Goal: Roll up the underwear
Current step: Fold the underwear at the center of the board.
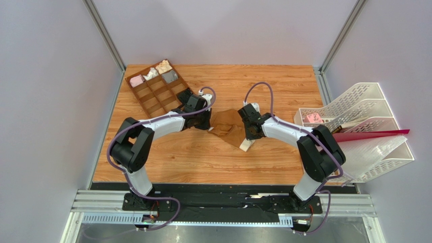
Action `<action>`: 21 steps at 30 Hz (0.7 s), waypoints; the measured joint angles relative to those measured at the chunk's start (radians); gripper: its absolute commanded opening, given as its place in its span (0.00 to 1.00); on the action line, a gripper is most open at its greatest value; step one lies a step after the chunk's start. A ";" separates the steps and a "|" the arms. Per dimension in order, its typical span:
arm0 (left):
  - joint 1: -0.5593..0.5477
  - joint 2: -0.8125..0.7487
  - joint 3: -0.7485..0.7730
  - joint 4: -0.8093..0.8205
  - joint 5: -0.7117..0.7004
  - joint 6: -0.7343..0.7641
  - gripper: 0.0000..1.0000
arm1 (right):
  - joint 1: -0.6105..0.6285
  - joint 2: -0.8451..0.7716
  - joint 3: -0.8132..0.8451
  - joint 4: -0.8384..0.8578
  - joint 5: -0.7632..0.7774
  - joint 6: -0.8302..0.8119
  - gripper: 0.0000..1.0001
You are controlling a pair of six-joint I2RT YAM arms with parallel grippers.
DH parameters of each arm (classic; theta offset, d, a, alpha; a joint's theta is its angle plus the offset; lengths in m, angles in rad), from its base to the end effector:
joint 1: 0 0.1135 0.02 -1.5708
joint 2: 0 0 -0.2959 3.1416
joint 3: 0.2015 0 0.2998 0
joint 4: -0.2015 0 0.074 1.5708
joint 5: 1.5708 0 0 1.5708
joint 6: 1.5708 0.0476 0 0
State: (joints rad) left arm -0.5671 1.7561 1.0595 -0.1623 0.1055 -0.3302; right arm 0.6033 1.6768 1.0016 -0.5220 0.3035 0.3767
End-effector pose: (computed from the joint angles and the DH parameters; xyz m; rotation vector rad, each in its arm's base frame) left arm 0.3495 -0.2286 0.1700 0.3434 2.4712 -0.5209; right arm 0.3059 0.1935 0.1598 -0.2251 2.6612 -0.1228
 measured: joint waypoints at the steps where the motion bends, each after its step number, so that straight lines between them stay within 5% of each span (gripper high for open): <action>1: 0.000 0.000 0.000 0.002 0.000 0.000 0.00 | 0.000 -0.006 0.000 -0.004 -0.002 0.000 0.00; 21: 0.000 0.026 0.211 -0.111 -0.009 -0.004 0.00 | -0.046 -0.055 0.091 -0.064 0.003 -0.046 0.00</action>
State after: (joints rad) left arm -0.5667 1.7821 1.2705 -0.2737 0.0963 -0.3344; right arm 0.5575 1.6222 1.0924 -0.5865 0.3061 0.3305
